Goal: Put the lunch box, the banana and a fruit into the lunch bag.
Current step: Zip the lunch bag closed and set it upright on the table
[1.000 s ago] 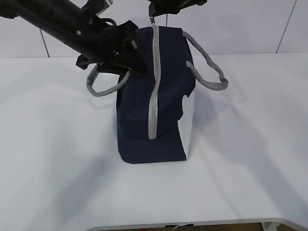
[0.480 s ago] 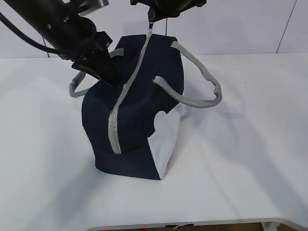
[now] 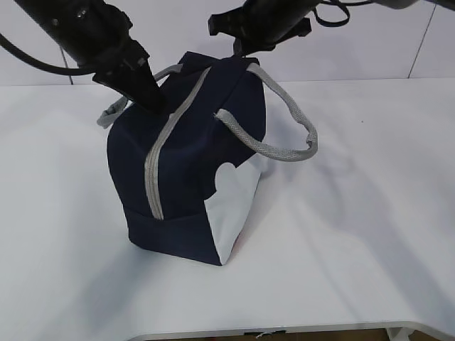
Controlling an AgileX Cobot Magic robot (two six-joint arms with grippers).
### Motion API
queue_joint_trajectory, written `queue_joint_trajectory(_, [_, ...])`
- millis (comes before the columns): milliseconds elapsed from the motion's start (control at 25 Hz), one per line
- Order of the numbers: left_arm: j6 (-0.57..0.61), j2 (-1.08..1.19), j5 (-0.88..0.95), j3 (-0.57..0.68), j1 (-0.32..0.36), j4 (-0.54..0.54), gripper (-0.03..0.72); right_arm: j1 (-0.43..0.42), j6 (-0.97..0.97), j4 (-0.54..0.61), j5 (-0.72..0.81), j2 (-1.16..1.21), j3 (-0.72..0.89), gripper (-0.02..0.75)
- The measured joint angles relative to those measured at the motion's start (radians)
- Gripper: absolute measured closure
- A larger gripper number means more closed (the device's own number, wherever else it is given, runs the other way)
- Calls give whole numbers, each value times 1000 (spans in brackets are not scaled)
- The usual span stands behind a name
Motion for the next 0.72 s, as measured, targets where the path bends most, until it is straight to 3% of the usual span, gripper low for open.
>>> queue_joint_trajectory(360, [8,0,-2,0,0,4,681,-27,13,37,8,69,-3,720])
queue_joint_trajectory(720, [8,0,8,0,0,17,682,-34,-42,202,61,74,-33,720])
